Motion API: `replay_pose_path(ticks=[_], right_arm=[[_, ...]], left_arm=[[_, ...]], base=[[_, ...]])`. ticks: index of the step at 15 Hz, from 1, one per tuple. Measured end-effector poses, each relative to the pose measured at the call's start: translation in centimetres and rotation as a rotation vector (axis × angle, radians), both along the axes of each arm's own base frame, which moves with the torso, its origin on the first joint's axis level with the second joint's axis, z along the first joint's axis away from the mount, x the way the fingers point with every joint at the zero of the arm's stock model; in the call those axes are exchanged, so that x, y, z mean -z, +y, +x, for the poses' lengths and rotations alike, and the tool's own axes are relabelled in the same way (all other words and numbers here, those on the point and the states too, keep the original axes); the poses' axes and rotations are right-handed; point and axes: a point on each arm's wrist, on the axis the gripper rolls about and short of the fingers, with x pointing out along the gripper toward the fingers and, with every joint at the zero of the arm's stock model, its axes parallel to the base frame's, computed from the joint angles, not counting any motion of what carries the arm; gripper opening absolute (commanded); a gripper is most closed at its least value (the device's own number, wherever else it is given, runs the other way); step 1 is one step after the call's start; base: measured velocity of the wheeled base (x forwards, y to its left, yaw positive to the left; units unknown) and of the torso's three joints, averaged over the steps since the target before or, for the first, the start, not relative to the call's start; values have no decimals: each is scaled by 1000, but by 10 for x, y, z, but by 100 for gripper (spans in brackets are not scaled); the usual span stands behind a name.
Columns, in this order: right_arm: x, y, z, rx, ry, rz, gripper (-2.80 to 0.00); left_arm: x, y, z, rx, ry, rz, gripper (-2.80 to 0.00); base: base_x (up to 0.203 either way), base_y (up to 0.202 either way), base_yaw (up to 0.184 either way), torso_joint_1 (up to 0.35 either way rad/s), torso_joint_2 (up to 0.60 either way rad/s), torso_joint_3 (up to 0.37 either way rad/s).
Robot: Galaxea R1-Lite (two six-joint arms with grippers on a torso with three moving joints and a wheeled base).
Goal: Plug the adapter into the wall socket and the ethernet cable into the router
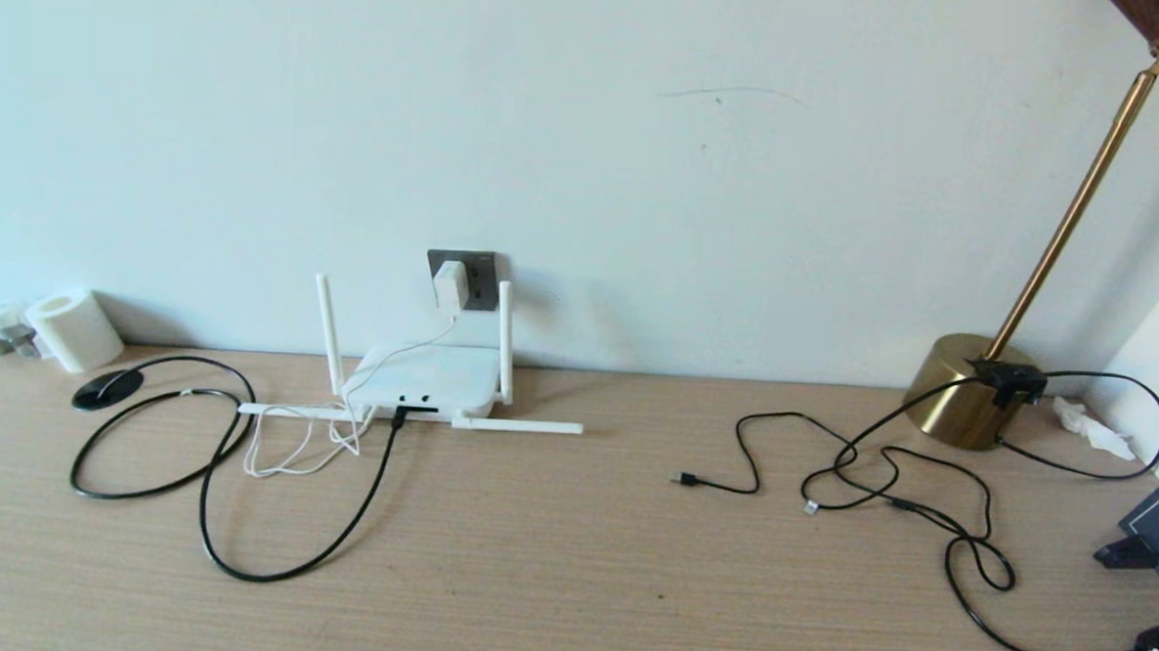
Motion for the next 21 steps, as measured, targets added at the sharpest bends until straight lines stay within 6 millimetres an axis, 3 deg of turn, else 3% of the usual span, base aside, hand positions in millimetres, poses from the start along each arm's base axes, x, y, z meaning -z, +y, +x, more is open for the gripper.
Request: replay_pose_path(ticks=[15,21], right_arm=[[0,0,0,2,0,5,0],[-1,-1,0,26,-6,122,0]], left_arm=[[1,0,-2,-2,-27,-14,-280],[1,0,-2,-2,-26,-15,-280]], base=[[0,0,0,0,0,0],[0,0,0,0,0,0]])
